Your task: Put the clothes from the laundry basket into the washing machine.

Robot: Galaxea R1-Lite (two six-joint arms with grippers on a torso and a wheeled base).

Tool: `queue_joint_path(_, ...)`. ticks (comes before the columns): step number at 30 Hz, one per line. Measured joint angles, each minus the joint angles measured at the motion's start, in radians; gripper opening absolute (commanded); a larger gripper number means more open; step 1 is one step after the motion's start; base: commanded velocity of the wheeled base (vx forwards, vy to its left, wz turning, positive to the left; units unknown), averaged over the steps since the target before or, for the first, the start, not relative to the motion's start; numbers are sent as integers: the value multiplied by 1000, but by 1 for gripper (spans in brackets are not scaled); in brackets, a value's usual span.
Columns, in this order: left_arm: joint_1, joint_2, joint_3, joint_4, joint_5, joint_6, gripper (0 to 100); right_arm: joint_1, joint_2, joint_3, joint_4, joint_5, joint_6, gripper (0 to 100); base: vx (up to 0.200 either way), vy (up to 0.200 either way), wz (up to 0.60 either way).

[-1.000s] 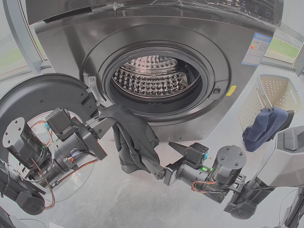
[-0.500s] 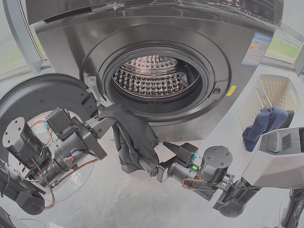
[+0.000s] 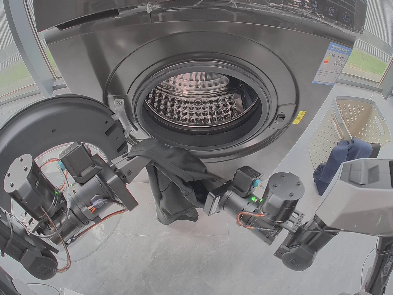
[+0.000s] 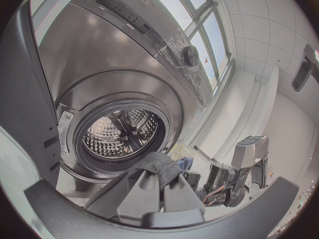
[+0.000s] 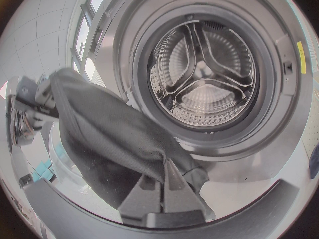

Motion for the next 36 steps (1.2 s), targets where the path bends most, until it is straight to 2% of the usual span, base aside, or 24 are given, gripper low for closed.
queue_joint_path(9,-5,-1,30,1,-6,3,0,-64,-203,116,7,-6,7,0,0,0,0)
queue_joint_path(14,-38,-14,64,1,-6,9,0,-93,-314,151,12,-27,22,0,0,0,0)
queue_joint_path(21,-73,-35,82,0,-5,17,0,-141,-420,159,14,-35,69,0,0,0,0)
queue_joint_path(26,-87,-40,63,-1,-2,20,0,-151,-454,143,17,-36,72,0,0,0,0)
queue_joint_path(36,-44,-7,-17,3,50,29,0,-149,-473,133,11,-38,72,0,0,0,0)
